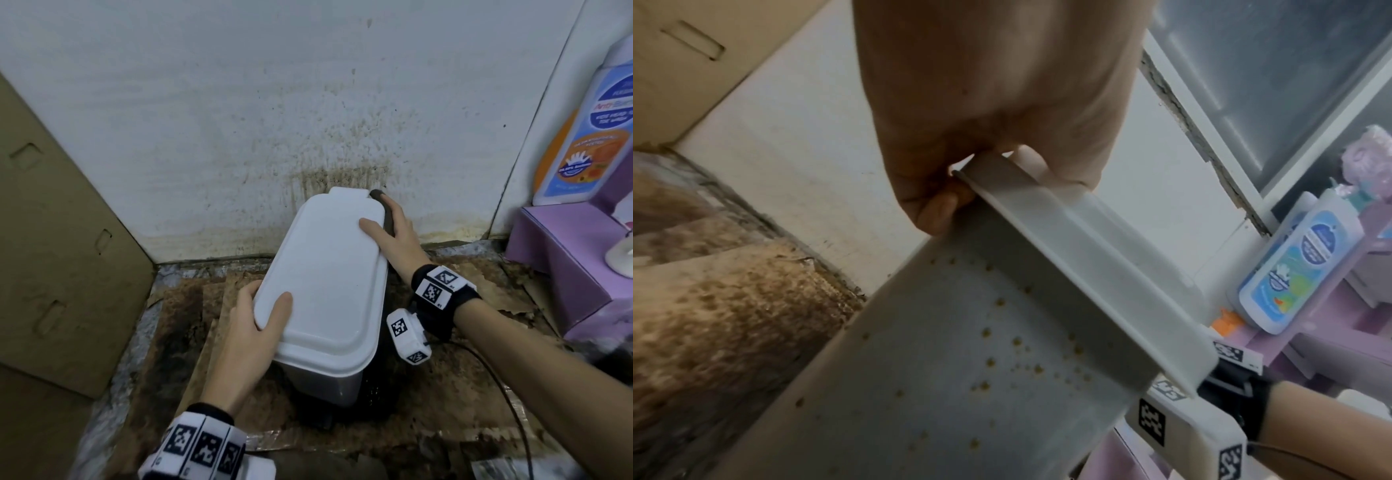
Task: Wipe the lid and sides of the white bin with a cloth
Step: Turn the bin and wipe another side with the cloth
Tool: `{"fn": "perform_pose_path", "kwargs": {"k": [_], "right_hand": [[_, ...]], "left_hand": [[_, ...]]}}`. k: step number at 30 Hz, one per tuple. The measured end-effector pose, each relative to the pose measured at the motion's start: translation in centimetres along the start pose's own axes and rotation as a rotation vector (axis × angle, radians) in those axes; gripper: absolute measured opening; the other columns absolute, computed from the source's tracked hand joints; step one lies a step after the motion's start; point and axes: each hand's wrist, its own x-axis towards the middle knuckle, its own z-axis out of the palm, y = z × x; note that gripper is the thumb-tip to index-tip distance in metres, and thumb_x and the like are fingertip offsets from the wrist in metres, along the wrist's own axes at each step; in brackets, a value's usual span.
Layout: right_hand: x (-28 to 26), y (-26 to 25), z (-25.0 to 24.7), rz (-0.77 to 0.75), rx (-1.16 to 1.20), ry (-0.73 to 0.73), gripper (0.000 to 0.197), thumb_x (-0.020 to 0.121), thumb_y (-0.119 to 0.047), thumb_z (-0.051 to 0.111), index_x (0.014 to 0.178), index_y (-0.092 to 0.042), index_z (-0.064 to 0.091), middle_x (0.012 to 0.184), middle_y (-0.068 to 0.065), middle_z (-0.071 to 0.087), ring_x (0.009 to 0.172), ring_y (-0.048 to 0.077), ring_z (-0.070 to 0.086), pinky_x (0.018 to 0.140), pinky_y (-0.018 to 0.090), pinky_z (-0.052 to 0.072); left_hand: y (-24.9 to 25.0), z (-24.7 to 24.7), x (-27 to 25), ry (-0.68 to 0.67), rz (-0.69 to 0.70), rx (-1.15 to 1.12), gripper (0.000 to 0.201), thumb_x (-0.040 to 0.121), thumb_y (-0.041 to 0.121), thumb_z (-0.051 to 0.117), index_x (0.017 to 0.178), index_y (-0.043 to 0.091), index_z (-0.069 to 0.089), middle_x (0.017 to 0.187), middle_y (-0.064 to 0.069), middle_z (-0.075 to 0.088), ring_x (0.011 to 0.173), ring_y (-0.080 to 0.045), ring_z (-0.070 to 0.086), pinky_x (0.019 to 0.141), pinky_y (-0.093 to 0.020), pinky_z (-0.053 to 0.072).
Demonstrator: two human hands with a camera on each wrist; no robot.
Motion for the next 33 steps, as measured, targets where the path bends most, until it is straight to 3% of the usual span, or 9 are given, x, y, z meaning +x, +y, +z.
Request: {"fn": "perform_pose_path", "kwargs": {"k": [3, 6, 11, 13, 18, 21, 26, 30, 33], "right_hand": [[0.2, -0.3, -0.2, -0.031, 0.009, 0.016, 0.07, 0.072, -0.072, 0.07, 0.134, -0.061, 0.041, 0.14, -0.006, 0.045, 0.134, 0.024, 0.044, 0.11, 0.057, 0.041], [-0.3, 0.0, -0.2, -0.055, 0.042, 0.05, 0.062, 0.075, -0.063, 0.07, 0.132, -0.058, 0.045, 0.137, -0.008, 0.045, 0.135, 0.024, 0.042, 0.11, 0.058, 0.04], [-1.5, -0.2, 0.0, -0.069, 0.092, 0.126, 0.063, 0.074, -0.062, 0.07, 0.132, -0.057, 0.047, 0.138, -0.009, 0.043, 0.138, 0.021, 0.038, 0.112, 0.056, 0.038], [-2.5, 0.0, -0.1, -0.072, 0.13, 0.202, 0.065, 0.075, -0.058, 0.07, 0.136, -0.053, 0.047, 0.141, -0.007, 0.041, 0.14, 0.02, 0.034, 0.112, 0.05, 0.037], [-6.4, 0.6, 0.3, -0.043, 0.127, 0.497, 0.064, 0.088, -0.04, 0.069, 0.145, -0.043, 0.04, 0.134, -0.011, 0.032, 0.129, 0.006, 0.019, 0.101, 0.035, 0.027], [-8.3, 1.5, 1.3, -0.015, 0.072, 0.608, 0.073, 0.083, -0.049, 0.064, 0.149, -0.04, 0.034, 0.139, -0.005, 0.03, 0.123, 0.004, 0.015, 0.102, 0.036, 0.028], [-8.9, 1.8, 2.0, -0.027, 0.051, 0.579, 0.077, 0.086, -0.055, 0.06, 0.153, -0.038, 0.027, 0.146, 0.002, 0.026, 0.132, 0.014, 0.018, 0.105, 0.037, 0.028], [-8.2, 1.7, 2.1, -0.009, 0.101, 0.547, 0.07, 0.091, -0.056, 0.051, 0.154, -0.038, 0.027, 0.148, 0.002, 0.024, 0.14, 0.019, 0.013, 0.105, 0.034, 0.027], [-7.7, 1.4, 1.7, 0.005, 0.143, 0.541, 0.06, 0.098, -0.05, 0.05, 0.153, -0.039, 0.028, 0.149, 0.001, 0.024, 0.14, 0.018, 0.013, 0.102, 0.032, 0.026]], "left_hand": [[0.0, 0.2, -0.2, 0.004, 0.037, -0.039, 0.042, 0.094, 0.055, 0.056, 0.13, 0.035, 0.048, 0.119, 0.017, 0.061, 0.097, 0.01, 0.061, 0.073, -0.017, 0.048], [0.0, 0.4, -0.5, 0.004, 0.062, -0.084, 0.038, 0.095, 0.051, 0.056, 0.127, 0.031, 0.051, 0.115, 0.016, 0.063, 0.097, 0.009, 0.063, 0.072, -0.011, 0.049], [-0.7, -0.2, 0.2, 0.011, 0.079, -0.085, 0.05, 0.087, 0.07, 0.055, 0.124, 0.037, 0.056, 0.115, 0.023, 0.066, 0.108, 0.001, 0.064, 0.092, -0.037, 0.054], [-0.6, -0.5, 0.9, -0.007, 0.08, -0.068, 0.049, 0.088, 0.072, 0.053, 0.125, 0.041, 0.058, 0.121, 0.02, 0.067, 0.113, -0.004, 0.064, 0.098, -0.045, 0.053], [0.9, -1.8, 3.1, -0.086, 0.088, -0.038, 0.036, 0.1, 0.058, 0.05, 0.128, 0.039, 0.062, 0.122, 0.02, 0.069, 0.112, -0.001, 0.065, 0.098, -0.042, 0.054], [1.5, -2.4, 4.1, -0.122, 0.022, 0.016, 0.05, 0.095, 0.067, 0.052, 0.136, 0.038, 0.057, 0.131, 0.017, 0.064, 0.118, -0.004, 0.062, 0.103, -0.044, 0.052], [0.9, -2.4, 4.7, -0.09, -0.01, 0.035, 0.054, 0.09, 0.078, 0.048, 0.133, 0.045, 0.052, 0.134, 0.016, 0.059, 0.121, -0.01, 0.058, 0.102, -0.046, 0.05], [0.3, -2.1, 4.4, -0.017, 0.021, 0.077, 0.073, 0.09, 0.079, 0.047, 0.146, 0.033, 0.044, 0.146, 0.007, 0.051, 0.129, -0.016, 0.053, 0.106, -0.051, 0.047], [-0.1, -1.8, 3.7, 0.019, -0.005, 0.106, 0.094, 0.08, 0.089, 0.047, 0.152, 0.029, 0.035, 0.15, 0.003, 0.045, 0.129, -0.019, 0.053, 0.106, -0.052, 0.048]]}}
